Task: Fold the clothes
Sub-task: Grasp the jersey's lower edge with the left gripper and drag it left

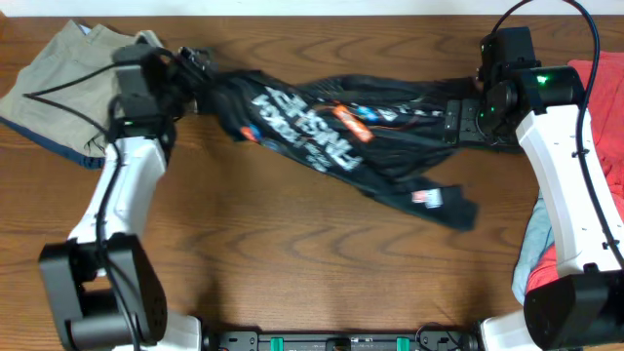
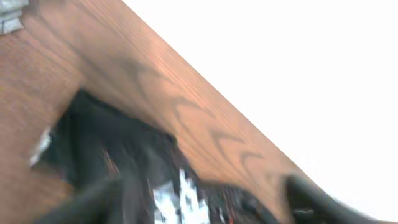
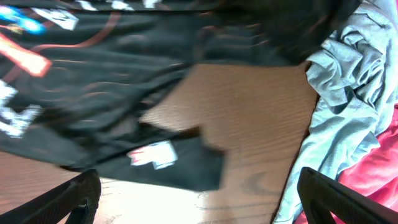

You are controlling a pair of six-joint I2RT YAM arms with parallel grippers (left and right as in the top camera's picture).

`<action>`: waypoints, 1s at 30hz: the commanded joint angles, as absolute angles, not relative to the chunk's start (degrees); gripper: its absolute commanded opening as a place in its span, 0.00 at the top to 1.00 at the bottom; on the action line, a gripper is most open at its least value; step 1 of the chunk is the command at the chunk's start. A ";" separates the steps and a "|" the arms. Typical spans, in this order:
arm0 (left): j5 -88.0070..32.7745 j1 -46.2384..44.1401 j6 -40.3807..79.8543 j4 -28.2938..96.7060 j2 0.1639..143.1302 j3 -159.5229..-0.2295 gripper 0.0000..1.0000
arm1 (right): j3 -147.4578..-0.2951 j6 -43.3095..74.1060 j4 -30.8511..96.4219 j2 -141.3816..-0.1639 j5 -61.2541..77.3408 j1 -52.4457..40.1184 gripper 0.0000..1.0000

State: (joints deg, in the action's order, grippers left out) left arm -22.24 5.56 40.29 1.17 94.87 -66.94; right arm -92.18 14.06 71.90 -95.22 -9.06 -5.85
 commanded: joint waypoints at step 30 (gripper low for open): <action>-25.26 -43.48 49.04 2.50 109.16 -59.35 0.01 | -92.09 14.52 75.53 -94.94 -9.65 -5.15 0.01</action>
